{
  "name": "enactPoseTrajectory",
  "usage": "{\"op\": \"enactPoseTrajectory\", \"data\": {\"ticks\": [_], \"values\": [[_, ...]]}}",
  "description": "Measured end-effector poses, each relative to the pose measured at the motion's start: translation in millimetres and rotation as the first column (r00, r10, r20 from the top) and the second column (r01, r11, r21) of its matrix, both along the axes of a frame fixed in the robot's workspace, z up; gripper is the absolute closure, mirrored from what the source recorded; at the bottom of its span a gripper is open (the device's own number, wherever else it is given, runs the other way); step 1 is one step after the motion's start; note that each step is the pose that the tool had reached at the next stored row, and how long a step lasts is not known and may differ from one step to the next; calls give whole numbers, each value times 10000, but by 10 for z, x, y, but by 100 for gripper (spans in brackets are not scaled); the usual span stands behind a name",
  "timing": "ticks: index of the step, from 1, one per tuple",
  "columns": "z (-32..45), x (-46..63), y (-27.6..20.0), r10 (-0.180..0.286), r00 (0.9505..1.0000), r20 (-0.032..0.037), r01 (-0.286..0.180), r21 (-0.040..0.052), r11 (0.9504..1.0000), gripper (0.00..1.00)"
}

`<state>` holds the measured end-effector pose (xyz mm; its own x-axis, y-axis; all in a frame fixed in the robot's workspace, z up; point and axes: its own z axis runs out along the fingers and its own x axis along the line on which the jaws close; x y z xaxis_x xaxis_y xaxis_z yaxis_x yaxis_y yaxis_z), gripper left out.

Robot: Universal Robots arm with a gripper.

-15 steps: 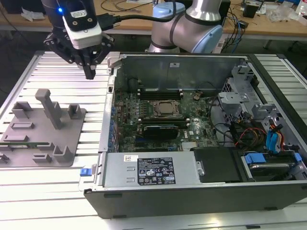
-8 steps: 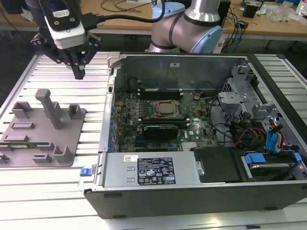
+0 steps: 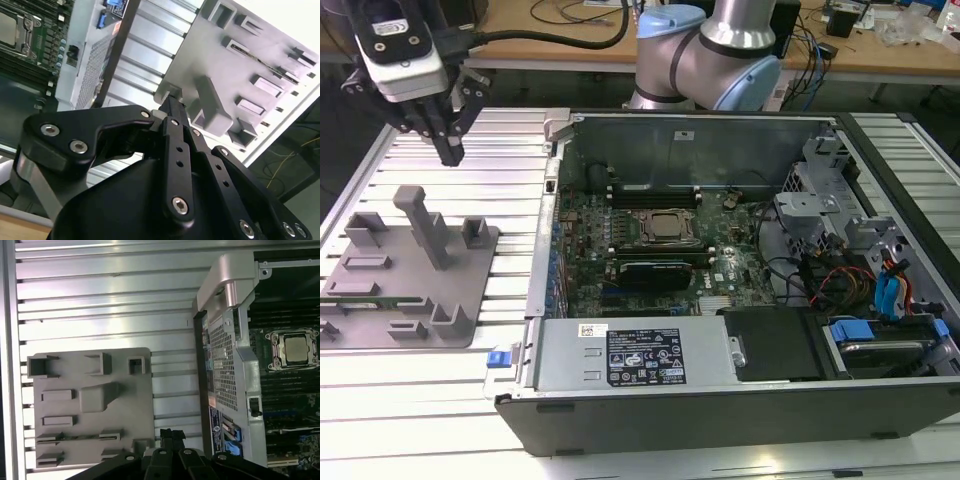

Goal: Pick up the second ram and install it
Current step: 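Reach for the second ram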

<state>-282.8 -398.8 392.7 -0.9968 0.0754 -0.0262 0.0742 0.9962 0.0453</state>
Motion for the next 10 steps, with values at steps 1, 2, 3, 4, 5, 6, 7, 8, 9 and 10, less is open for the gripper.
{"op": "enactPoseTrajectory", "data": {"ticks": [1, 2, 3, 4, 5, 6, 7, 8, 9, 10], "values": [[-1, -28, 0, 1, 10000, 1, -1, 0, 10000, 92], [-2, -65, 0, 2, 10000, 2, -2, 1, 10000, 92], [-2, -93, 0, 2, 10000, 1, -2, 0, 10000, 92], [-2, -114, 0, 2, 10000, 1, -2, 0, 10000, 92], [-2, -167, 0, 0, 10000, 1, 0, 0, 10000, 92], [-3, -206, 0, 0, 10000, 2, 0, 1, 10000, 92], [-3, -237, 0, 1, 10000, 1, -1, 0, 10000, 92], [-4, -263, 0, 1, 10000, 1, -1, 0, 10000, 92], [-4, -281, 0, 2, 10000, 1, -2, 0, 10000, 92], [-4, -294, 0, 2, 10000, 1, -2, 1, 10000, 92]]}}
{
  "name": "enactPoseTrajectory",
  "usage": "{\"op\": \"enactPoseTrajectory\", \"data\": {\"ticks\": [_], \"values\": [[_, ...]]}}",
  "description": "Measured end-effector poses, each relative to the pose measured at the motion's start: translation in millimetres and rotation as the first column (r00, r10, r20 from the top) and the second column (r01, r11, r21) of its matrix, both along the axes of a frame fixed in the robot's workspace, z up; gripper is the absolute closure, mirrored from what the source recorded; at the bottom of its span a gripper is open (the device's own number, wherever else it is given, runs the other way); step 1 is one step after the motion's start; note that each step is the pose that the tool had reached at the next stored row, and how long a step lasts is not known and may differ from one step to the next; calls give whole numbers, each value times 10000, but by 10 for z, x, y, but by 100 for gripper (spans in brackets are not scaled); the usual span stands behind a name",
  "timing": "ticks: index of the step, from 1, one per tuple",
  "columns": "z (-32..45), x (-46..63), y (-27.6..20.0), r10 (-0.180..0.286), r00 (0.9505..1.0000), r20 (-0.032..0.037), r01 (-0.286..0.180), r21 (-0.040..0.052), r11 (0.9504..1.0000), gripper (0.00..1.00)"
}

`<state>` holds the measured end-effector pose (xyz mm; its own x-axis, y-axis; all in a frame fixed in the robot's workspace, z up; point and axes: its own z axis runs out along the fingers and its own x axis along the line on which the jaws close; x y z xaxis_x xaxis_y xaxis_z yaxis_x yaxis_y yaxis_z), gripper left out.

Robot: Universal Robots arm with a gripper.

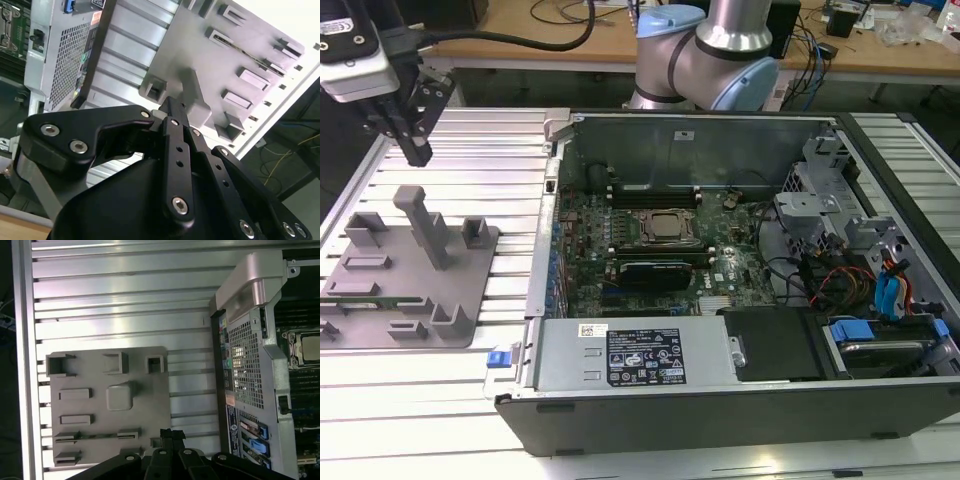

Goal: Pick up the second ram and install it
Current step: 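Reach for the second ram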

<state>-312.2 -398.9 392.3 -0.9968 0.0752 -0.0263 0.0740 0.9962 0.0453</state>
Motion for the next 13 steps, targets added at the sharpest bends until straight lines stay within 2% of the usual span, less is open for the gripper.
{"op": "enactPoseTrajectory", "data": {"ticks": [5, 13], "values": [[-1, -99, 0, -1, 10000, 0, 1, 0, 10000, 92], [-5, -343, 0, 0, 10000, 0, 0, 0, 10000, 92]]}}
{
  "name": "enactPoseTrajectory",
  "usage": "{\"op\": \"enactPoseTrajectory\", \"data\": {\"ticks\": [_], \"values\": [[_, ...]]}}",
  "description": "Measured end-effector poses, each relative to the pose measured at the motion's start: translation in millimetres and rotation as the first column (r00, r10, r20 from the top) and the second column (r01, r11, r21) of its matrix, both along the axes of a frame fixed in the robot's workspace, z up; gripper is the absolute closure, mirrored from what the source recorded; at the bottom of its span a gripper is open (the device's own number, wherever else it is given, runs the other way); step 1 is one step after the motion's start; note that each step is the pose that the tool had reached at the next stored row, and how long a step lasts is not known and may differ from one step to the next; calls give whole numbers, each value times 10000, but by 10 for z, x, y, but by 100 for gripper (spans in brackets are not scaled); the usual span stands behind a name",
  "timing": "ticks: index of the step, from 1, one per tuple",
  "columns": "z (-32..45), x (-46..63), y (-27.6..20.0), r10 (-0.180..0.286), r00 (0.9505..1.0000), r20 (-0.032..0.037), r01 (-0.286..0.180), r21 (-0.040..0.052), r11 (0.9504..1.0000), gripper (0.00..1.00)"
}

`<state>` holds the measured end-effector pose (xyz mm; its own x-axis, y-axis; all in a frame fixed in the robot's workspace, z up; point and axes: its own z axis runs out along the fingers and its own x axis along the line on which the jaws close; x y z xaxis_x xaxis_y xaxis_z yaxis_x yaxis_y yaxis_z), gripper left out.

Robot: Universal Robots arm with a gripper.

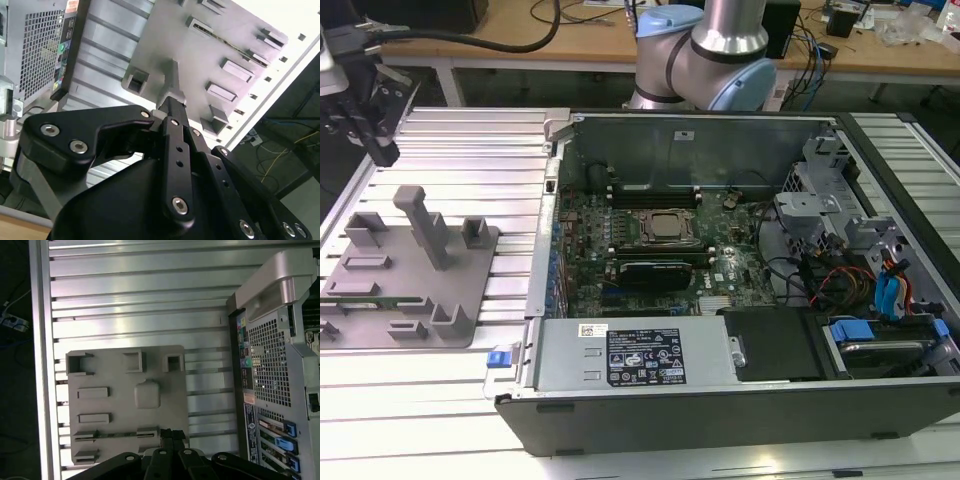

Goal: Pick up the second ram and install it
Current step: 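Reach for the second ram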

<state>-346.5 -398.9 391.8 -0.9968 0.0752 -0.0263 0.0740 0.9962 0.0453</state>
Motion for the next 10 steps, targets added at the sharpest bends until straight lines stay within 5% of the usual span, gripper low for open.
{"op": "enactPoseTrajectory", "data": {"ticks": [5, 10], "values": [[-53, -208, 0, -1, 10000, 0, 1, 0, 10000, 92], [-85, -304, 0, -1, 10000, -1, 1, 0, 10000, 92]]}}
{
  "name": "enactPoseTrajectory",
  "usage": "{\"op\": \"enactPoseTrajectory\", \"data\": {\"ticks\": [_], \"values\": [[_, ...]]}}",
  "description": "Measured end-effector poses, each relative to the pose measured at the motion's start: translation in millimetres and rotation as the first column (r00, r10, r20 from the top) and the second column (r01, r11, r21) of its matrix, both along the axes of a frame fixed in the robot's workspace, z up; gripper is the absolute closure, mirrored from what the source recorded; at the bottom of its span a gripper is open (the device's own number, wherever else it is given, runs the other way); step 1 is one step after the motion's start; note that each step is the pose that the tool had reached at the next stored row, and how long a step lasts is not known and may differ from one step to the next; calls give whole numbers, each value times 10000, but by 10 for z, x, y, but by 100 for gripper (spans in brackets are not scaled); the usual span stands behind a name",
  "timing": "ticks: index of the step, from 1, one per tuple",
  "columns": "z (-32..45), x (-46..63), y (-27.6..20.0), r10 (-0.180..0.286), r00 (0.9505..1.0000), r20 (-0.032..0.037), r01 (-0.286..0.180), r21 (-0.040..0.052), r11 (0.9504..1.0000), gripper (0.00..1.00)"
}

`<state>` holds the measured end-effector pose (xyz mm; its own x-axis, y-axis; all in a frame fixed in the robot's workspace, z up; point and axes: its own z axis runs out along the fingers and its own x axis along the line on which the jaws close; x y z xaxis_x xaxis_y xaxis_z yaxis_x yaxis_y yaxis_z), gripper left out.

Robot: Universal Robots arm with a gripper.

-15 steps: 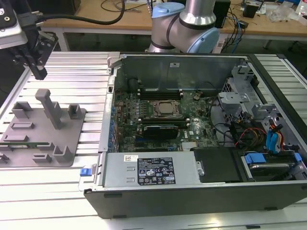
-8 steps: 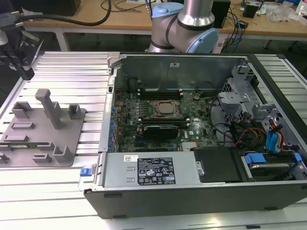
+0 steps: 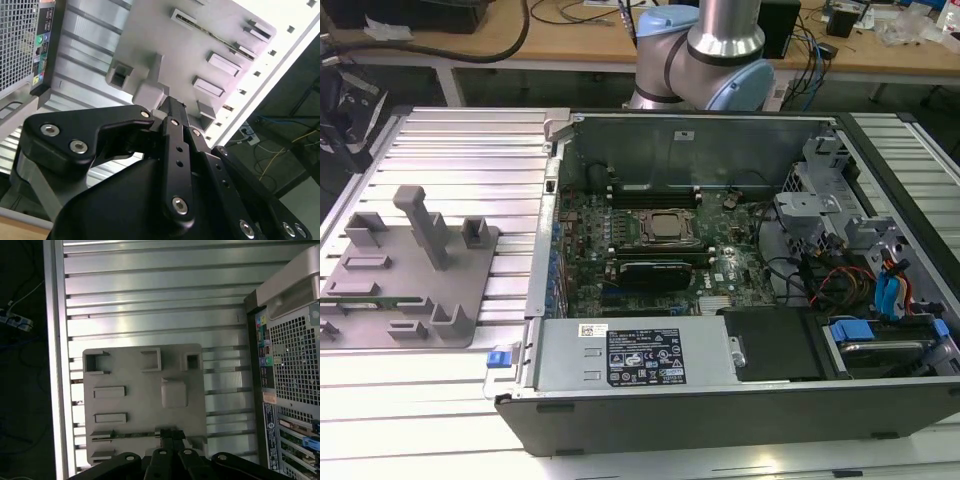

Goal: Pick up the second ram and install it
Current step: 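Reach for the second ram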

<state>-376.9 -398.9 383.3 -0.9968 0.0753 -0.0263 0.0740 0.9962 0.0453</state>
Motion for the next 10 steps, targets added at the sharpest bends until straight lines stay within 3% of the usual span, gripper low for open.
{"op": "enactPoseTrajectory", "data": {"ticks": [10], "values": [[-39, -194, 0, 0, 10000, 0, 0, 0, 10000, 92]]}}
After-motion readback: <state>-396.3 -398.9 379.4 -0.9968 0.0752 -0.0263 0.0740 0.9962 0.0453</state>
